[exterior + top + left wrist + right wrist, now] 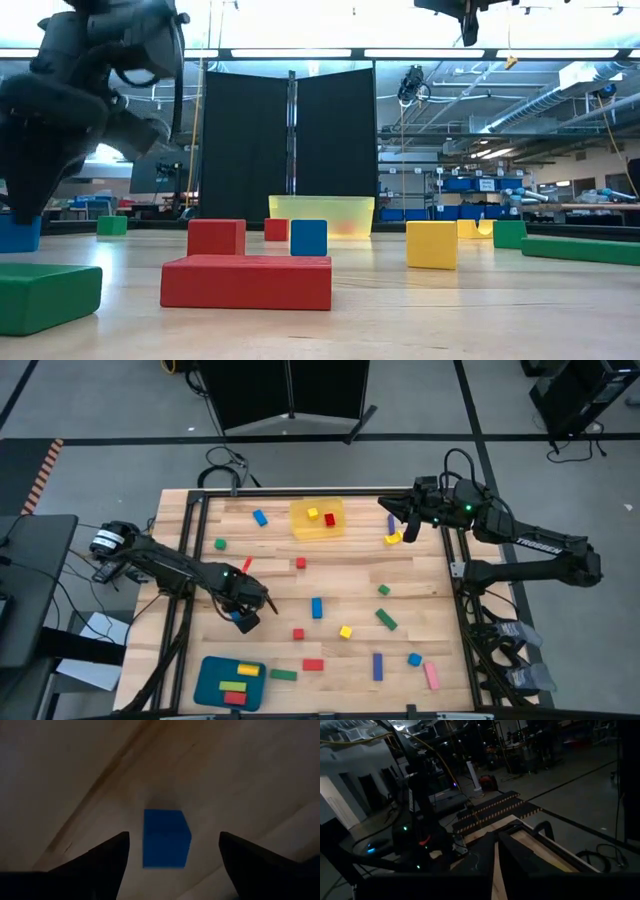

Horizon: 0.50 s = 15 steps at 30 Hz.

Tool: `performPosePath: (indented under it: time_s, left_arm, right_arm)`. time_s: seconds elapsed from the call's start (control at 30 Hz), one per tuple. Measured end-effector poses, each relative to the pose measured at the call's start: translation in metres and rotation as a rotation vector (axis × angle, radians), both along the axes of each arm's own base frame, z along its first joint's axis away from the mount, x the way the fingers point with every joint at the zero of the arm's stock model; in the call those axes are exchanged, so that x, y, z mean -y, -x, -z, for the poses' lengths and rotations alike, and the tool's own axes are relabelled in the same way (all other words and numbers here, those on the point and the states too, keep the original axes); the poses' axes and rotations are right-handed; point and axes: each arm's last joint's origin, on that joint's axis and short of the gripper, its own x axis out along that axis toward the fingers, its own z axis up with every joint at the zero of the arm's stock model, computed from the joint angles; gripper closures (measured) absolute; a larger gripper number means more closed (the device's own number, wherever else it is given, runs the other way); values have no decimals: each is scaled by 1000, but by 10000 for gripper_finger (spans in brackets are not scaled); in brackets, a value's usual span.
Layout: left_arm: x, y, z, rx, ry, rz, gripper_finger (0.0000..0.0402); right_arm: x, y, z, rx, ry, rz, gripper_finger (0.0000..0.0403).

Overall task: Sort blocks by size
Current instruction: Put the blue square block into the yellow bin

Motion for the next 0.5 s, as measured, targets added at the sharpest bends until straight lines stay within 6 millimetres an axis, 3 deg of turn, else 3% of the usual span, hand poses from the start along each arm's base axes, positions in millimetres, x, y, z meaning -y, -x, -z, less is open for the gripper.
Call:
performPosePath:
  time_s: [0.2, 0.47, 0.5]
  left_arm:
    - [0, 7, 10, -20, 6, -20, 113]
    - [-1, 11, 17, -22, -9, -42, 265]
    - [-1, 11, 17, -17, -8, -43, 266]
  right_arm:
    - [0, 0, 0, 0, -1, 0, 369]
    - [0, 0, 0, 0, 0, 1, 385]
    - [0, 0, 0, 0, 1, 1, 386]
